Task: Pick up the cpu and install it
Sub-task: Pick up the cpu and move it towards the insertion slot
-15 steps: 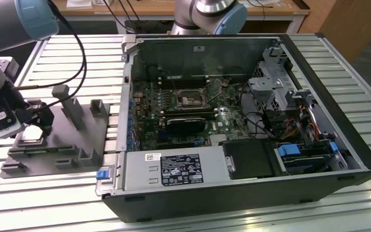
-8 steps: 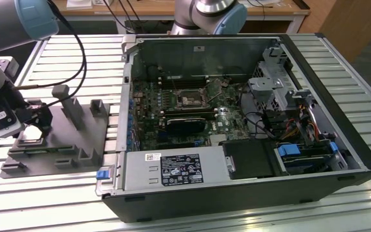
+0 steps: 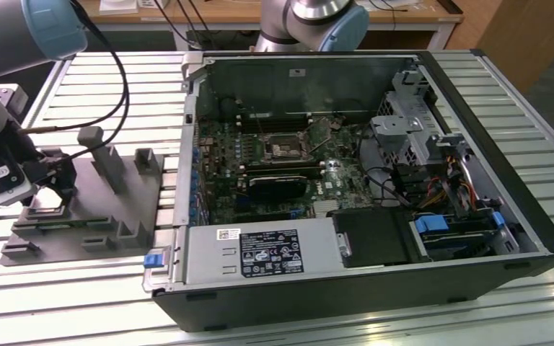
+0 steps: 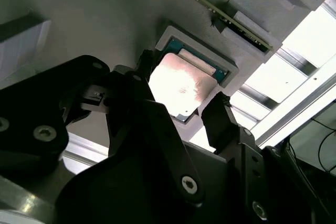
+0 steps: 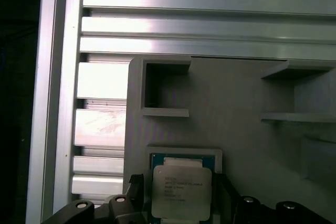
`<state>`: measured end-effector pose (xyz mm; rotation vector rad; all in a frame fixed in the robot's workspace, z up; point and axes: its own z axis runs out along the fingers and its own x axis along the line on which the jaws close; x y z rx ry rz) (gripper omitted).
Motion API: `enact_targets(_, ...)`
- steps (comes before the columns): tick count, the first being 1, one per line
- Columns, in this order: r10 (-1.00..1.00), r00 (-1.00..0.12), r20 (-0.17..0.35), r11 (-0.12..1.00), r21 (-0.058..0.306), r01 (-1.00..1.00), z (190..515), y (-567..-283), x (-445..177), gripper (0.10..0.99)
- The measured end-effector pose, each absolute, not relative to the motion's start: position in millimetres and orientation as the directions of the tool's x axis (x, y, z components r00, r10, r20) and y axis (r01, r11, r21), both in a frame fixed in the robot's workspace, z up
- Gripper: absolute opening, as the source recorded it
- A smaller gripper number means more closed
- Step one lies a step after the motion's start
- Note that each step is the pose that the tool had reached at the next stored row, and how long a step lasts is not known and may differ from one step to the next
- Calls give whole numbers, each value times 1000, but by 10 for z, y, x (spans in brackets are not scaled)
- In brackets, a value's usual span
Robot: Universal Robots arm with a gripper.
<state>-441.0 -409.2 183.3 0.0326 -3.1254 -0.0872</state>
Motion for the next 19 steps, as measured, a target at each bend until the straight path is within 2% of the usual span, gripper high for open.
enact_targets(6, -30, -1000, 10, 998, 56, -29, 1836, -4092, -4411, 659)
enact_targets(7, -30, -999, 10, 998, 56, -29, 1835, -4092, -4411, 643)
enact_targets(8, -30, -999, 10, 998, 56, -30, 1834, -4092, -4412, 576)
enact_targets(10, -31, -999, 10, 998, 56, -30, 1834, -4092, -4412, 557)
enact_targets(19, -31, -999, 10, 998, 57, -30, 1851, -4092, -4412, 541)
